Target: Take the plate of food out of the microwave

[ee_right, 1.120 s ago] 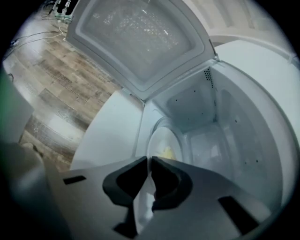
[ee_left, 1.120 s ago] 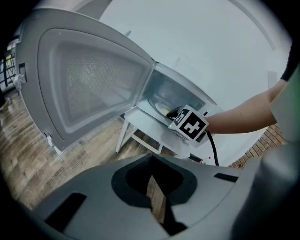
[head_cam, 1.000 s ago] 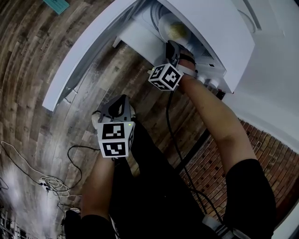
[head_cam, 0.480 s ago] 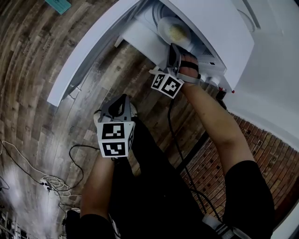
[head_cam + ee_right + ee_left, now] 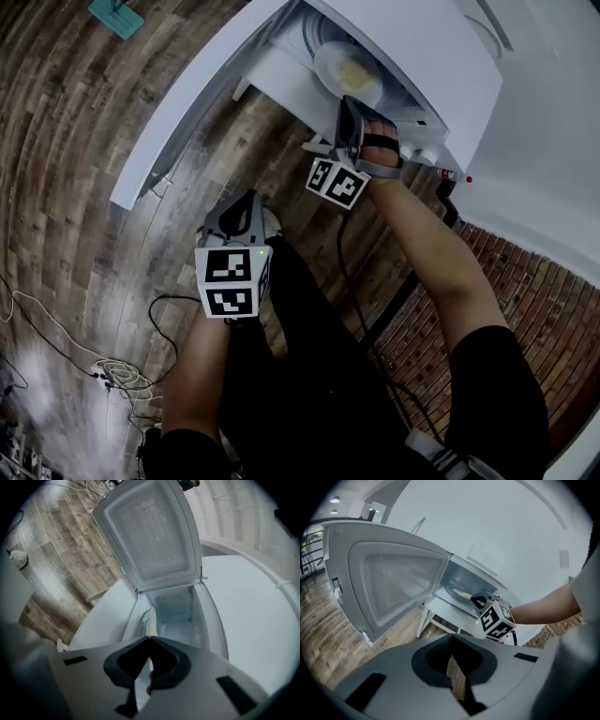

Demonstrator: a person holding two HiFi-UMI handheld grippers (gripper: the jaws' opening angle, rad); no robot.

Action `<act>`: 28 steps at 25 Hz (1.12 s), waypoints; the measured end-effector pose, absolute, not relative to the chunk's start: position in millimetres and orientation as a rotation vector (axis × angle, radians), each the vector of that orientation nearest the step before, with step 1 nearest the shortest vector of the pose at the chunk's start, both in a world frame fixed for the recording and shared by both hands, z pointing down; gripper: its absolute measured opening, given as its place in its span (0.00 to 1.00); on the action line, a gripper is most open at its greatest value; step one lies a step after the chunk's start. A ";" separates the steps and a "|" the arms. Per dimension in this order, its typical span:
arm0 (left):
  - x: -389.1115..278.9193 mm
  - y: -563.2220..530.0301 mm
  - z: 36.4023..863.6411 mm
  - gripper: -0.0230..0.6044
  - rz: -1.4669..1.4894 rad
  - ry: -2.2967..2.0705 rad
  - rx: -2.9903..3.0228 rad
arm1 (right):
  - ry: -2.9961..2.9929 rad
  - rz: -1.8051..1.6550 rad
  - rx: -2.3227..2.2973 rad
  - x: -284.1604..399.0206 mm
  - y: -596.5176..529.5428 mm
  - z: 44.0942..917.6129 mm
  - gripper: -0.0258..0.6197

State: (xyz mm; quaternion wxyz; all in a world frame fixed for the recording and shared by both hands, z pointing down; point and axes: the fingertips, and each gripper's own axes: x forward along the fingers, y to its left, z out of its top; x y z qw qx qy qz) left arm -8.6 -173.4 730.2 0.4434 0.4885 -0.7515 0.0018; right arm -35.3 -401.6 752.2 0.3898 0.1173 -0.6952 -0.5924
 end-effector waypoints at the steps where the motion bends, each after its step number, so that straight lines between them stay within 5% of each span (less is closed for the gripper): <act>1: -9.8 -172.8 727.0 0.03 0.005 -1.867 1.216 | -1.774 -1.507 0.301 -35.5 -398.8 748.0 0.07; 15: -34.2 -156.0 613.8 0.03 0.024 -1.955 1.285 | -1.924 -1.465 0.255 -26.3 -311.9 652.3 0.07; 28: -60.8 -146.7 431.6 0.03 0.013 -2.064 1.355 | -1.970 -1.511 0.352 -39.5 -288.6 467.1 0.07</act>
